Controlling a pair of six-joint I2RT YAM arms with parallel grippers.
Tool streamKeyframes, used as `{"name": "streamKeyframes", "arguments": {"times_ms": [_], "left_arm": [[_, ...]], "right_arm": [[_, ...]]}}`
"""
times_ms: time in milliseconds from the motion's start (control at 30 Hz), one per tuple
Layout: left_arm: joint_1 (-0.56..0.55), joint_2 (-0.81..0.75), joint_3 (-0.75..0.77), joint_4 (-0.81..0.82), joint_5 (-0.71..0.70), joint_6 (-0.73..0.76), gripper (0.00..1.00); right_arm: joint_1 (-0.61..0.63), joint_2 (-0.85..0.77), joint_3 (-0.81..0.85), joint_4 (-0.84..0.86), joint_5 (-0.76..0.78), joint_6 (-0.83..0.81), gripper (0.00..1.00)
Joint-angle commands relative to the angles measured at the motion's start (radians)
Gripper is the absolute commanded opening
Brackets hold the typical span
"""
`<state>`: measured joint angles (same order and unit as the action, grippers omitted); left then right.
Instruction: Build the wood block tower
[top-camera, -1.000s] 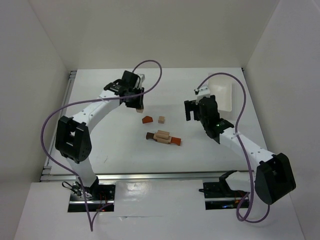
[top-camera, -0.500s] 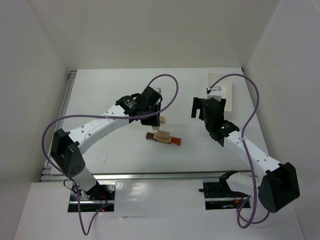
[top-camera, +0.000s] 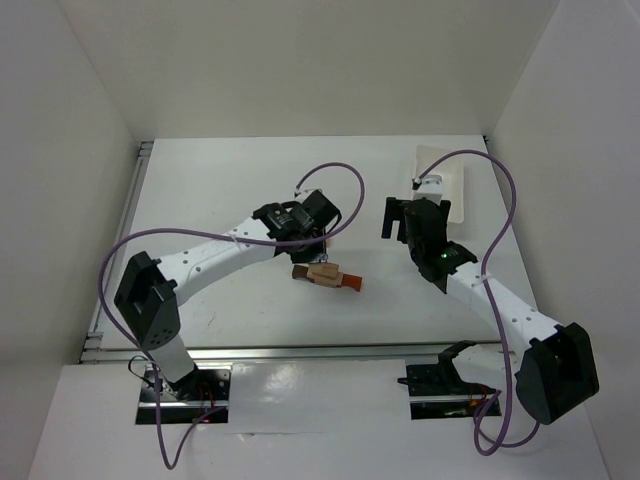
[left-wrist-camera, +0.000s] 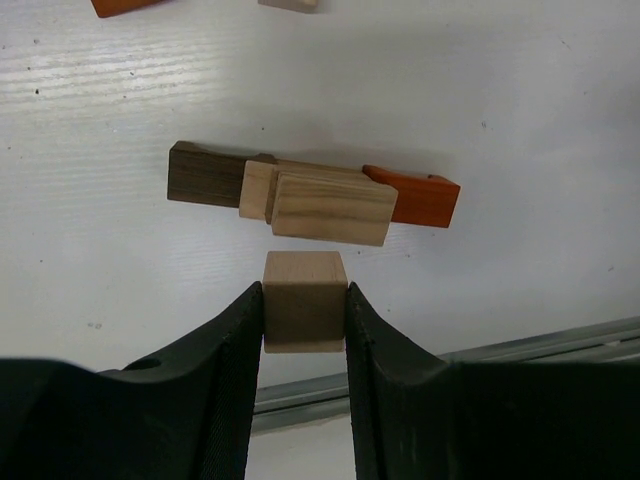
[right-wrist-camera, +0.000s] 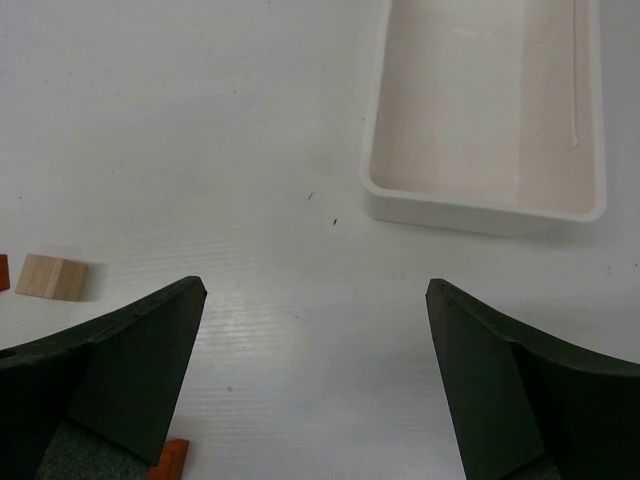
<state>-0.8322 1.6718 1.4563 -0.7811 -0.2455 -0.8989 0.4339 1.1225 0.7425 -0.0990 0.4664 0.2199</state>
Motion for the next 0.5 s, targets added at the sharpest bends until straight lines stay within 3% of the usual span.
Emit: {"name": "streamKeyframes", "arguments": {"times_ms": [0, 133, 467], "left_arm": [[-0.013, 0.048, 0.061, 0.003, -0.054, -0.044, 0.0], [-0.022, 0.091, 0.082, -0.021, -0.106, -0.066, 0.0], [-0.022, 0.091, 0.047, 0.108, -0.106, 0.035, 0.0]], "right_arm": [[-0.006, 0.002, -0.006, 0.019, 0.006, 0.016, 1.0], [-0.006, 0.002, -0.006, 0.019, 0.006, 0.016, 1.0], [-0.006, 0.002, -0.006, 0.028, 0.015, -0.002, 1.0]]}}
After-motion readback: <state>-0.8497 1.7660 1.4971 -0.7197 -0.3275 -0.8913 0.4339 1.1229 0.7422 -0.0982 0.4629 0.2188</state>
